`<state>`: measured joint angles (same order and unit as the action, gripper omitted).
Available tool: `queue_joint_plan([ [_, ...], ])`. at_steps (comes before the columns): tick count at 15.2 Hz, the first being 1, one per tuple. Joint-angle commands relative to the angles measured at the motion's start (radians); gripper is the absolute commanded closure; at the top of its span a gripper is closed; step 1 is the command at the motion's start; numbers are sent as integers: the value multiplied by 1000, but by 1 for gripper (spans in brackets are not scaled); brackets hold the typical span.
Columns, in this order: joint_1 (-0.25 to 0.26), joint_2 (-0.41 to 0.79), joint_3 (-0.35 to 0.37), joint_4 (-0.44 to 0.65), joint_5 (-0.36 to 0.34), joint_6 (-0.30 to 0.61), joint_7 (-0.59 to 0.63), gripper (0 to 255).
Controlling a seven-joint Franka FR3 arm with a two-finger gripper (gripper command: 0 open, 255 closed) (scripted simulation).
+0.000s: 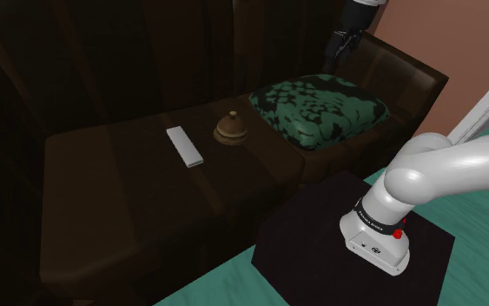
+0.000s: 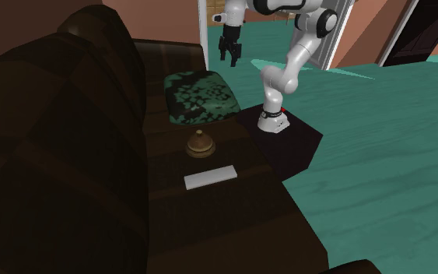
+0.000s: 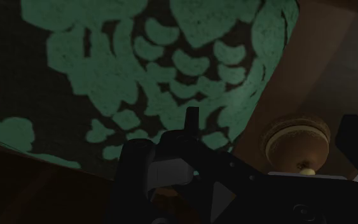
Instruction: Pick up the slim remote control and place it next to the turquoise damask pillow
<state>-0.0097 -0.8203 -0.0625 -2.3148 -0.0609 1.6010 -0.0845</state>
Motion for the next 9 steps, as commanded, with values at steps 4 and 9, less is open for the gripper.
queue_joint_plan([
  [4, 17, 55, 46, -17, 29, 63, 55, 0],
  [9, 42, 169, 121, -20, 69, 169, 142, 0],
])
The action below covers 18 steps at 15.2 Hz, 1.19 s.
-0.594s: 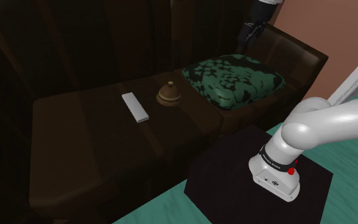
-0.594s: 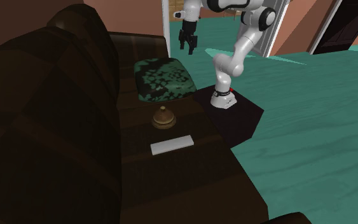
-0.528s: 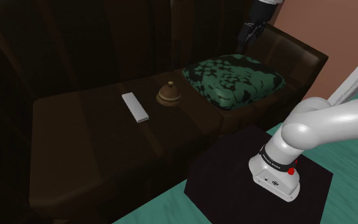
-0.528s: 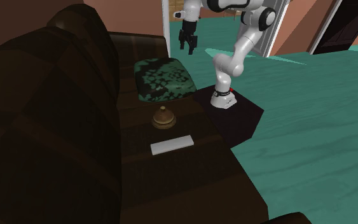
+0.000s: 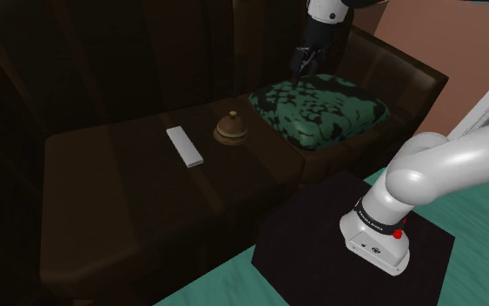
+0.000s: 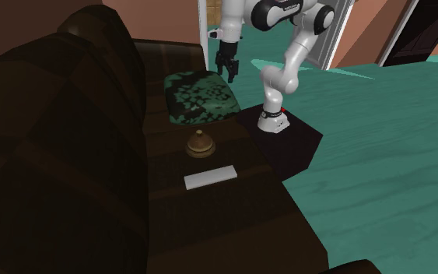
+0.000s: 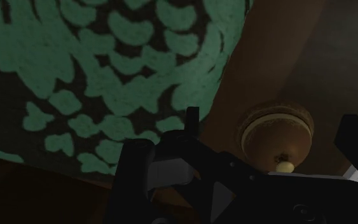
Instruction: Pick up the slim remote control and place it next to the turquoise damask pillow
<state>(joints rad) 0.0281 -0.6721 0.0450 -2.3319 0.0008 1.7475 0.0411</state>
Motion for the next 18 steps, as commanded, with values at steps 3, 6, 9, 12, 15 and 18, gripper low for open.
queue_joint_plan([
  [3, 17, 102, 57, 11, 24, 83, 68, 0],
  [6, 29, 190, 100, 36, 34, 140, 120, 0],
  [9, 38, 285, 140, 72, 35, 192, 173, 0],
  [12, 46, 385, 179, 120, 27, 237, 228, 0],
  [15, 54, 491, 214, 179, 9, 275, 285, 0],
  [18, 66, 601, 244, 249, -19, 304, 343, 0],
])
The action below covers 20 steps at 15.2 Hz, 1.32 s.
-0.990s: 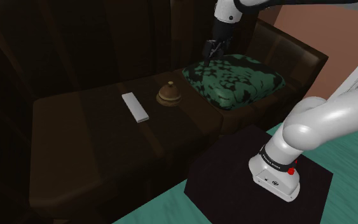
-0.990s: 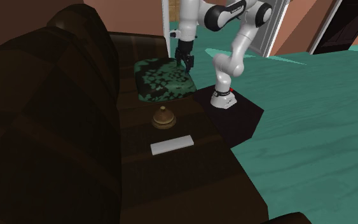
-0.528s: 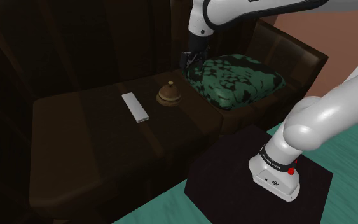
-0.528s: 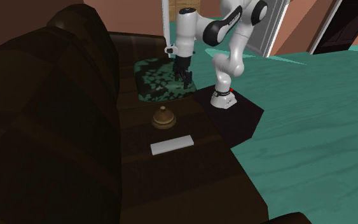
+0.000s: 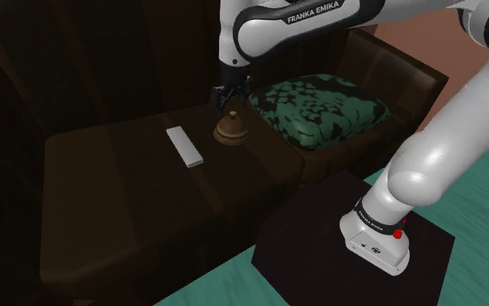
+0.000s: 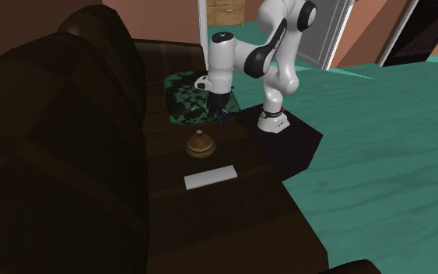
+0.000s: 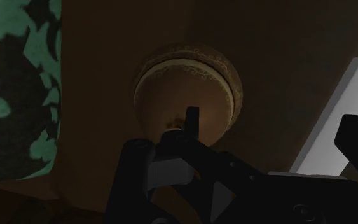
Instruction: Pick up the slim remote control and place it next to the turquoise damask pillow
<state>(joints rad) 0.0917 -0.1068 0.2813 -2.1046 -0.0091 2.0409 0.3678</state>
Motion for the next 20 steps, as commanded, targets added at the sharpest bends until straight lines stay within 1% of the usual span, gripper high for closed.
queue_joint_plan([
  [1, 7, 73, 16, 47, -21, 18, 37, 0],
  [7, 54, 306, 45, 232, -101, 38, 150, 0],
  [13, 130, 550, 42, 474, -176, 13, 238, 0],
  [14, 139, 574, 40, 501, -181, 8, 244, 0],
  [20, 142, 607, 32, 468, -195, 73, 252, 0],
])
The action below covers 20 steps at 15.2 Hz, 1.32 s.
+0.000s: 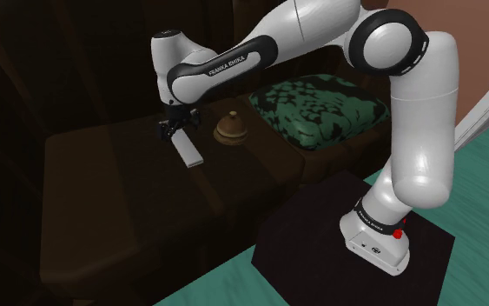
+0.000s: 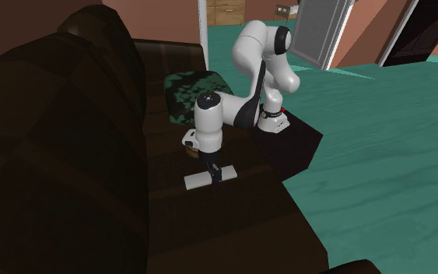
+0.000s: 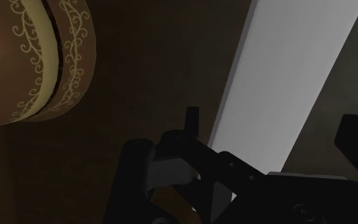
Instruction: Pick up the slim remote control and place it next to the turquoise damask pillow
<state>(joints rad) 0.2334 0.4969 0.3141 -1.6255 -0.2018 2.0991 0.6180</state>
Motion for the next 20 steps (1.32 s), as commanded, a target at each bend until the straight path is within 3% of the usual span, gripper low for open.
queue_joint_plan([
  [1, 0, 9, -2, -16, -5, 25, 4, 0],
  [9, 1, 13, -3, -18, -6, 31, 5, 0],
  [10, 1, 13, -3, -18, -6, 31, 5, 255],
  [20, 0, 6, -2, -14, -3, 20, 3, 255],
])
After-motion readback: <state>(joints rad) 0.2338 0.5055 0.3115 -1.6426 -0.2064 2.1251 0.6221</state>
